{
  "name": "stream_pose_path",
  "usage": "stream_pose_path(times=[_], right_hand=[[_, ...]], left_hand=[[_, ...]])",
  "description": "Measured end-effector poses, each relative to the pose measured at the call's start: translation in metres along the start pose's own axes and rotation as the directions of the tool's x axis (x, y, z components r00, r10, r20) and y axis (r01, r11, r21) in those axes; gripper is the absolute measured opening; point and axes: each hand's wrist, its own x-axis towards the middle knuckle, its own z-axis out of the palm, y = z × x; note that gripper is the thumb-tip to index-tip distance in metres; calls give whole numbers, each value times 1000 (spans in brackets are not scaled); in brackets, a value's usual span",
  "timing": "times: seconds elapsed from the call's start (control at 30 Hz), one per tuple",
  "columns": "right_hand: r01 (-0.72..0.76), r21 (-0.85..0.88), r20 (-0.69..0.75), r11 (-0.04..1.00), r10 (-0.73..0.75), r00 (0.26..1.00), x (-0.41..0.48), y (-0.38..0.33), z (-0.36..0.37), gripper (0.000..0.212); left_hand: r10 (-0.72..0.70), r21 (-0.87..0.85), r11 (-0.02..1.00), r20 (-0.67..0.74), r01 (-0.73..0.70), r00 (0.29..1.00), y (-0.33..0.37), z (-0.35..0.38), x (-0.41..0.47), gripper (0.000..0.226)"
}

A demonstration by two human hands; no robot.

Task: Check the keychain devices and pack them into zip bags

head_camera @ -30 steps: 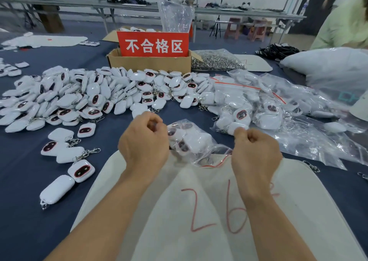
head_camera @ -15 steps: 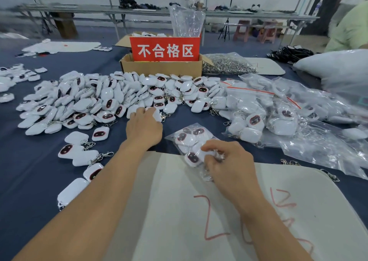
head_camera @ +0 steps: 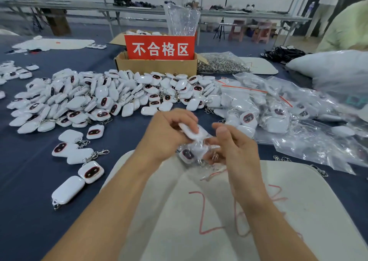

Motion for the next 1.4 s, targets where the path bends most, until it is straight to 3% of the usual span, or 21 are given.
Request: stream_pose_path(times=[0.1,0.17,0.23,0.27,0.37,0.43,0.53,0.67,0.83,1.1,1.4], right_hand=[[-199,85,303,976,164,939,-3,-4,2,26],[-258,112,349,960,205,914,-2,-3,1,21],[-269,167,353,948,198,914,1,-2,-2,23],[-267,186,340,946,193,920,1,-2,-3,23],[-206,144,180,968,179,967,4,0,-3,19],[-161,79,63,984,156,986,5,2,-1,20],[-136,38,-15,990,137,990,6,5,2,18],[-124,0,54,992,124,991,7,5,2,3],[-108,-32,72,994,110,991,9,6,1,2],[-42,-87,197,995,58,979,8,7,0,14],[-60,-38,142,997,65,988,11,7,0,28]], left_hand=[[-68,-86,994,21,69,997,-7,13,-12,31],[-121,-51,991,-1,120,993,-13,19,-15,49],[-151,-34,988,-13,150,988,-15,22,-16,74],[-151,-50,988,-41,149,988,-14,23,-17,76],[-156,-111,984,-190,137,969,-12,23,-16,44],[-184,-87,982,-196,170,963,-13,23,-17,26],[-204,-7,979,-94,204,975,-16,26,-21,34],[-162,16,986,-93,164,982,-16,24,-22,38],[-105,6,994,-91,106,990,-15,22,-22,25],[-99,61,991,-240,117,966,-18,29,-22,23],[-94,64,992,-203,109,975,-16,30,-21,23]])
